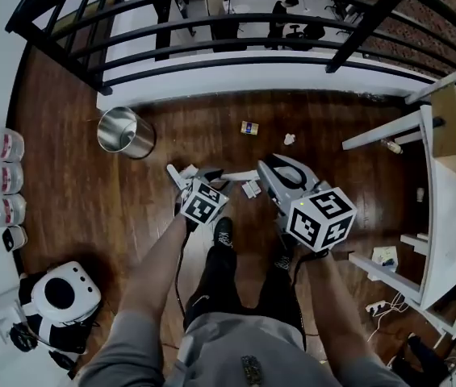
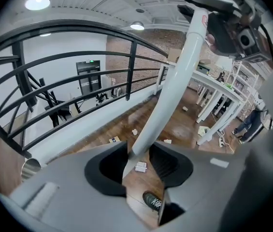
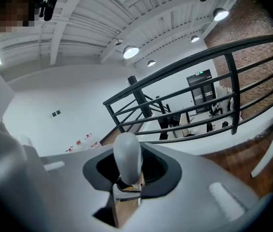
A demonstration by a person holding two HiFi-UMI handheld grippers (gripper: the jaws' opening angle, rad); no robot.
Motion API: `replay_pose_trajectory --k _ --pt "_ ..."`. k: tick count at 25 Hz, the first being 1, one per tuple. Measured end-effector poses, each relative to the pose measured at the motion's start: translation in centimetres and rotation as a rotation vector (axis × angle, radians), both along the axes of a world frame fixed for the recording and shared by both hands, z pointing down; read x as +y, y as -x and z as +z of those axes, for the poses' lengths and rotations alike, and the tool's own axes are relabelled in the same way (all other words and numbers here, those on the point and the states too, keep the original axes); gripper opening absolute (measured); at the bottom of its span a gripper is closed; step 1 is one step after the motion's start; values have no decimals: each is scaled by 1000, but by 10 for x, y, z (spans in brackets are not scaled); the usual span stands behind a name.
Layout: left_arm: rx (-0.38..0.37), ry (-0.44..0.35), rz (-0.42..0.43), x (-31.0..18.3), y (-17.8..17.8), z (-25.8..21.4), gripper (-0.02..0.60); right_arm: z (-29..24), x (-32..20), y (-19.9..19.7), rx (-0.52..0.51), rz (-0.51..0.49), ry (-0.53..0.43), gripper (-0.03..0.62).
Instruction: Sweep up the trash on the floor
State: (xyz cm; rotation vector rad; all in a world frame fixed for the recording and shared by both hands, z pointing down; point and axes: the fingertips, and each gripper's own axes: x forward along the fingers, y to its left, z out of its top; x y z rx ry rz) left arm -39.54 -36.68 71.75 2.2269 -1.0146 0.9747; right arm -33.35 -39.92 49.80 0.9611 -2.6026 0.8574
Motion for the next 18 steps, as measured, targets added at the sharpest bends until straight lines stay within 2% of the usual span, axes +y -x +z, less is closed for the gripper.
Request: replay_pose_trajectory --k 4,7,10,18 --pt "6 28 45 -11 17 22 147 22 -6 19 18 43 34 75" --pt "28 32 97 -23 4 32 149 31 -15 6 39 109 44 75" --pt "52 38 162 -34 -24 36 150 38 -25 -24 69 187 61 75" --pt "101 20 339 -34 -133 37 152 38 -13 -127 117 369 64 75"
